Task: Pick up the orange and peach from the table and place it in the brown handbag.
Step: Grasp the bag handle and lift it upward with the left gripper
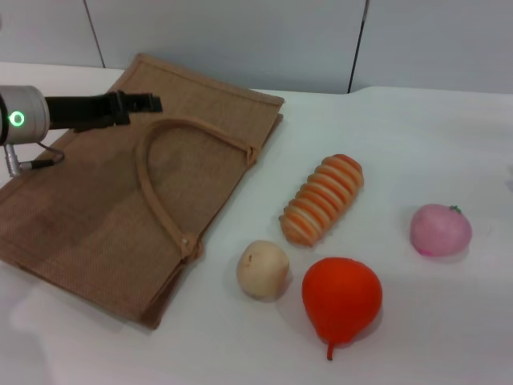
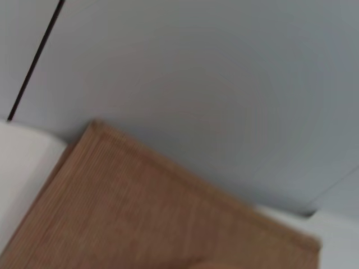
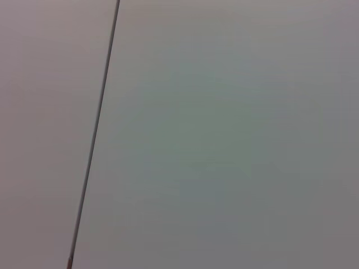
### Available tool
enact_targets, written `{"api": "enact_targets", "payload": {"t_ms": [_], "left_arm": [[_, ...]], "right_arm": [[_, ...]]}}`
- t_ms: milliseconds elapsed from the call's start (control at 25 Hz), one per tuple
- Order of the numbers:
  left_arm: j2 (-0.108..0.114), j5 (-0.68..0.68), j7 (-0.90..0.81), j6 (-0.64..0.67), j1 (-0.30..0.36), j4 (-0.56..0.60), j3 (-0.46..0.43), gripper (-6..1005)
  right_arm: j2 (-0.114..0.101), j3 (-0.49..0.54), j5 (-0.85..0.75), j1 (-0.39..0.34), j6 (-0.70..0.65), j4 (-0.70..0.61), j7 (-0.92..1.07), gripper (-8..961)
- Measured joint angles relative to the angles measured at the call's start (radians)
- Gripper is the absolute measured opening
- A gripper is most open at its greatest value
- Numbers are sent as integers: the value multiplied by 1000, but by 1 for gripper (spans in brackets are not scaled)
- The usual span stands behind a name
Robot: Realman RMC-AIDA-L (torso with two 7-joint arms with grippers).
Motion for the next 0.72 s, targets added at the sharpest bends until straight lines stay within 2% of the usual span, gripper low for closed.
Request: {"api": "enact_targets", "payload": {"t_ms": [80,280,440,640,720], "left_arm": [[-1,105,-59,-13,-25,24,0,735],[-1,233,-144,-23,-51,41,1,732],[1,294,-160,-19,-66,41,1,730],[-1,367,-160,31,-97,16,1,624],[-2,381,-155,62,-110,-4,1,625]], "right_arm": [[0,1,0,0,0,0,0,835],[0,3,2,0,0,-3,1,835],[0,7,2,-1,0,-3,1,835],[0,9,2,1,0,-3,1,834],[0,9,2,3,0,-1,1,834]]}}
